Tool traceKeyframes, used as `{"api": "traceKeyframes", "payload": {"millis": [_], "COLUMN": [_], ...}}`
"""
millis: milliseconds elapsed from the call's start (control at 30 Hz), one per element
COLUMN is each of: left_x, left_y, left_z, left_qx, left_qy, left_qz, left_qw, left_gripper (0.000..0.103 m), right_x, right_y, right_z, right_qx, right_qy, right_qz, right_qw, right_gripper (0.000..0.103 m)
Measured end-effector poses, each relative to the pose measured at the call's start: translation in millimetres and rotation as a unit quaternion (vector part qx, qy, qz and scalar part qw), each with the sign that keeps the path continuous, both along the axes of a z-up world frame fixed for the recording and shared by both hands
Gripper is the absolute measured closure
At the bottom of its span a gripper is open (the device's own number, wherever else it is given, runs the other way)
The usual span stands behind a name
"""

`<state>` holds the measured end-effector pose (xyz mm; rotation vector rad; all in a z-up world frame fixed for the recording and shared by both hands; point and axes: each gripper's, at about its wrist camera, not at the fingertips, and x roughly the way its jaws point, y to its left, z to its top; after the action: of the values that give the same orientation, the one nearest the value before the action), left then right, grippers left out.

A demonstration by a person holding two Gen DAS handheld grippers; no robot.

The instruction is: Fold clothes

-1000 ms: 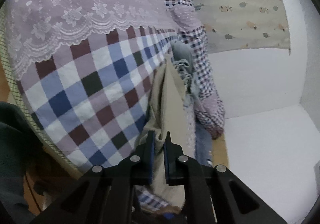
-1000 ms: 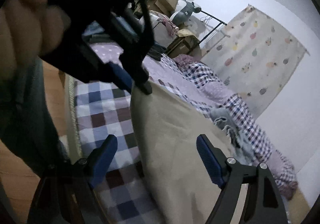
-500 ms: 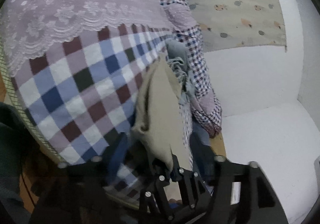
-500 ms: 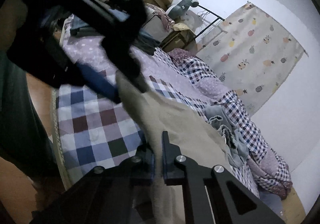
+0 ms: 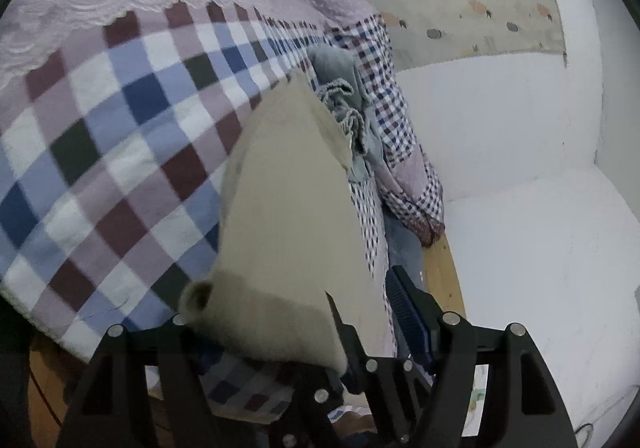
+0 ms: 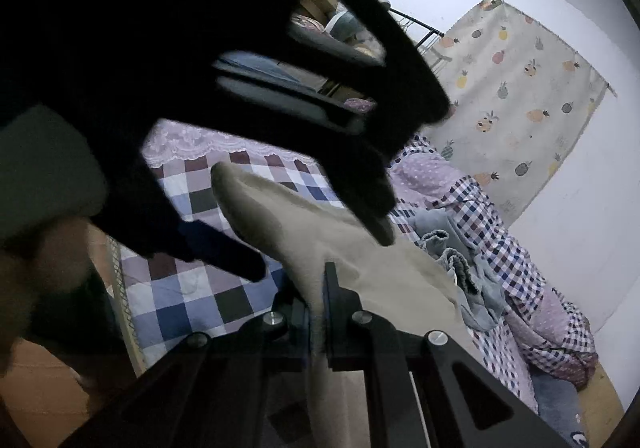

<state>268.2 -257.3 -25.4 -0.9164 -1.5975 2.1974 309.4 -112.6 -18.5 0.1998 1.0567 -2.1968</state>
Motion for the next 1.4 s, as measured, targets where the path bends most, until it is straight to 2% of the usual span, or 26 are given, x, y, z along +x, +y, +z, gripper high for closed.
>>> {"api": "traceKeyframes", "payload": {"millis": [200,533,567,600,633,667,700,800,867,933,967,1000,1067,1100,1300,1400], "left_x": [-16.7,-27.8,-27.2,-26.0,-25.2,-24.9,-24.7,-24.1,-23.1,-21.9,-22.7,-24.0,-26.7,-28.3,-29.5,-27.8], "left_y": [0.0,3.0,2.0,0.3,-1.1,-2.0,-2.7,-3.9,-4.6,-5.0,-4.2,-3.3,-1.8,-1.4,-5.8,-7.4], "left_z": [-2.4,-5.3,-6.5,-8.2,-10.2,-12.6,-15.0,-18.3,-15.4,-12.0,-10.7,-9.3,-7.0,-5.5,0.9,6.3], "left_qx": [0.005,0.023,0.026,0.029,0.031,0.033,0.036,0.037,0.030,0.027,0.028,0.028,0.033,0.036,0.072,0.085], "left_qy": [0.009,0.024,0.023,0.020,0.015,0.008,0.003,-0.009,-0.010,-0.008,-0.005,-0.003,0.002,0.003,0.014,0.019], "left_qz": [-0.021,-0.024,-0.022,-0.020,-0.018,-0.015,-0.013,-0.004,-0.001,0.001,0.001,0.001,-0.001,-0.002,-0.001,0.000], "left_qw": [0.9997,0.9992,0.9992,0.9992,0.9992,0.9993,0.9993,0.9993,0.9995,0.9996,0.9996,0.9996,0.9994,0.9993,0.9973,0.9962], "left_gripper": [0.029,0.031,0.034,0.045,0.062,0.071,0.085,0.094,0.096,0.098,0.098,0.099,0.099,0.099,0.099,0.100], "right_x": [-2.1,-10.4,-10.3,-10.3,-9.8,-8.5,-7.2,-3.4,-0.9,1.7,3.1,3.8,3.7,3.2,-8.7,-25.9], "right_y": [3.8,0.7,0.7,0.7,0.9,1.5,2.1,3.9,5.1,6.9,8.9,11.5,17.7,20.8,41.3,59.5], "right_z": [3.9,6.3,6.3,6.2,5.6,4.1,2.5,-2.0,-5.0,-8.5,-11.1,-13.5,-17.6,-19.6,-32.1,-38.1], "right_qx": [-0.015,-0.018,-0.019,-0.019,-0.018,-0.016,-0.013,-0.004,0.001,0.007,0.012,0.015,0.019,0.021,0.044,0.059], "right_qy": [-0.005,-0.011,-0.011,-0.012,-0.010,-0.007,-0.003,0.009,0.017,0.026,0.035,0.043,0.058,0.065,0.094,0.103], "right_qz": [0.002,0.010,0.010,0.010,0.011,0.011,0.011,0.011,0.012,0.010,0.007,0.004,-0.005,-0.012,-0.076,-0.115], "right_qw": [1.000,1.000,1.000,1.000,1.000,1.000,1.000,1.000,1.000,1.000,0.999,0.999,0.998,0.998,0.992,0.986], "right_gripper": [0.099,0.099,0.099,0.099,0.099,0.099,0.099,0.099,0.098,0.092,0.082,0.067,0.049,0.045,0.037,0.036]}}
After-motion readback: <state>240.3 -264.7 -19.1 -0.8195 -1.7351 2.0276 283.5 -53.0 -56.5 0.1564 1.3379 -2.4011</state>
